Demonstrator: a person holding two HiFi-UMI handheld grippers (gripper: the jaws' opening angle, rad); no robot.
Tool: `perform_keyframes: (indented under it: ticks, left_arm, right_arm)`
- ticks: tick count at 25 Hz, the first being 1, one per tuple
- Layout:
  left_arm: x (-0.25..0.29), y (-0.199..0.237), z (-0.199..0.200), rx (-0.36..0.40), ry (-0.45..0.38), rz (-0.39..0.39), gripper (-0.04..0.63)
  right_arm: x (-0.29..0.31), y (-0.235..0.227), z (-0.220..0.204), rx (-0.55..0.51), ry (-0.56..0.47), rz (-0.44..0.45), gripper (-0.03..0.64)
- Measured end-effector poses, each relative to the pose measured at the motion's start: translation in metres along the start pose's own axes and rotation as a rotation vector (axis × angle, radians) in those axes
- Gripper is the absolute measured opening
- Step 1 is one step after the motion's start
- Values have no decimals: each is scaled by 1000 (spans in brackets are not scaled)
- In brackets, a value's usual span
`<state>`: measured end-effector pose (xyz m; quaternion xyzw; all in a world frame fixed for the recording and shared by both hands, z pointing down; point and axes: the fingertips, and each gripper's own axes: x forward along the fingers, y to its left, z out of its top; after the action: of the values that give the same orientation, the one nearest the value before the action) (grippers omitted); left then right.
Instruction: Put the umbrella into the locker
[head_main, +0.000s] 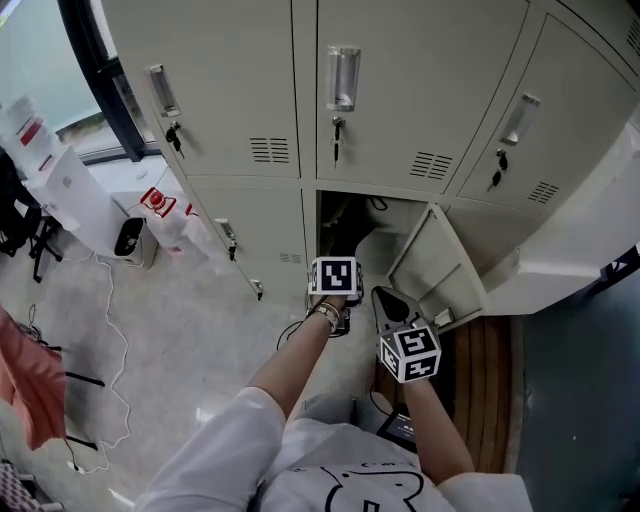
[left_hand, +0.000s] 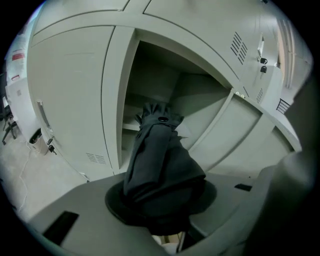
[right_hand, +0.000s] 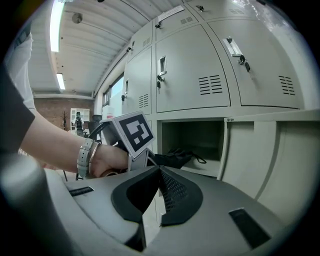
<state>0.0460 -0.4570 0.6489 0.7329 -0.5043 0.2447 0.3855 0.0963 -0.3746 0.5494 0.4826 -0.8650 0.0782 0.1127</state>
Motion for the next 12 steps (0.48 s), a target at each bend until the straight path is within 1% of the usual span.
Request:
perform_keyframes:
  ticks: [4,12]
  left_arm:
    - [21,2,13,13,-3,12,151]
    - [59,3,37,78,29,45,164]
  right_arm:
    - [15,-18,-4,-20,11,-40,14]
    - [20,-28,-13,15,19,-69,14]
